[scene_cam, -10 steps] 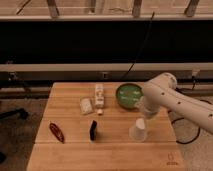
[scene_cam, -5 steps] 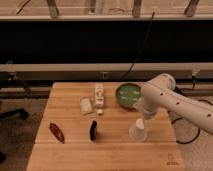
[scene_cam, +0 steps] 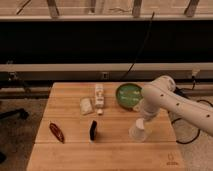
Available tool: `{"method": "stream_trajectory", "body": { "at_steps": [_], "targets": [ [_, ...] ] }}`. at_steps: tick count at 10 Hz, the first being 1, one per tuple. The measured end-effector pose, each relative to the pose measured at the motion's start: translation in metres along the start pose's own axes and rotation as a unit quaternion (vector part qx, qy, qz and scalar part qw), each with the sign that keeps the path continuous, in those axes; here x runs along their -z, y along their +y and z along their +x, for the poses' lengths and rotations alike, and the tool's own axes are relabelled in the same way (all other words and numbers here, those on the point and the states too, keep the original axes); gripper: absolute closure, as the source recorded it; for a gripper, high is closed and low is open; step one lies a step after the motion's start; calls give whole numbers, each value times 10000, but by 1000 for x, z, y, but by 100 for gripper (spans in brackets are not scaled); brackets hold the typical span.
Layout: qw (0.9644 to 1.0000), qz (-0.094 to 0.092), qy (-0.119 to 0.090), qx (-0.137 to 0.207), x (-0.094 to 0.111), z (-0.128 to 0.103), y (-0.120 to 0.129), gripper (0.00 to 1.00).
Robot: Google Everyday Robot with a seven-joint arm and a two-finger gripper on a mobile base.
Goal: Place the ceramic cup over the eraser
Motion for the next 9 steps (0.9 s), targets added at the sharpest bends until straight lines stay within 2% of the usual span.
{"method": "stream_trajectory", "body": {
  "at_steps": [5,6,7,8,9],
  "targets": [
    [9998,-66,-167,-34,-13,4,6,20],
    [9998,-60,-198,-30,-15,3,5,23],
    [9997,-61,-223,-24,-17,3,5,30],
    [9997,-67,-250,2,-18,2,6,42],
    [9996,-71,-262,23,-19,0,6,51]
  ]
}}
